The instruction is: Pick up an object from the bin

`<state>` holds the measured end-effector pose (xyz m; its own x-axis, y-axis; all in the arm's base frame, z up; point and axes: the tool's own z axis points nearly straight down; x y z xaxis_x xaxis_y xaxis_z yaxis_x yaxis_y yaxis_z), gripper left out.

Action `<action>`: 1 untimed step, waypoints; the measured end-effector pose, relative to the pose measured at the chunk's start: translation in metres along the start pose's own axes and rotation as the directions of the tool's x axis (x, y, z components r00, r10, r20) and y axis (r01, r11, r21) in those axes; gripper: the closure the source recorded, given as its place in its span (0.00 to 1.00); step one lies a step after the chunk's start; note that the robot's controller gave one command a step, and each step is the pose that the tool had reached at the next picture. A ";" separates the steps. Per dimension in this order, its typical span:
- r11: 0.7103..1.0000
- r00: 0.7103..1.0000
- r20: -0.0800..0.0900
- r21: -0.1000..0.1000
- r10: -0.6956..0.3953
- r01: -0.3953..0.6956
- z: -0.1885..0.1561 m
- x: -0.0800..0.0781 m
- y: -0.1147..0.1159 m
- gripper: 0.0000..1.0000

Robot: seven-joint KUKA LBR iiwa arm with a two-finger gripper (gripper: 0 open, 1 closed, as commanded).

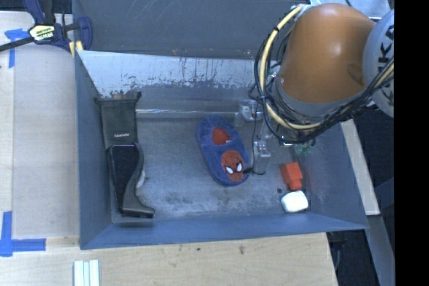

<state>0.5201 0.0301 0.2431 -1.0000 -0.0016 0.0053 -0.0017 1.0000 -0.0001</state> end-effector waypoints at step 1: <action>0.960 0.960 0.002 0.001 -0.281 0.281 0.116 -0.017 -0.042 0.00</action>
Offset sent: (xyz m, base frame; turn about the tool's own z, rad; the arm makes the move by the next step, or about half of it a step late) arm 0.0173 -0.0407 -0.1135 -0.2874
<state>0.5368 -0.0122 0.1270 -0.9591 -0.2829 0.0031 -0.2829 0.9591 0.0002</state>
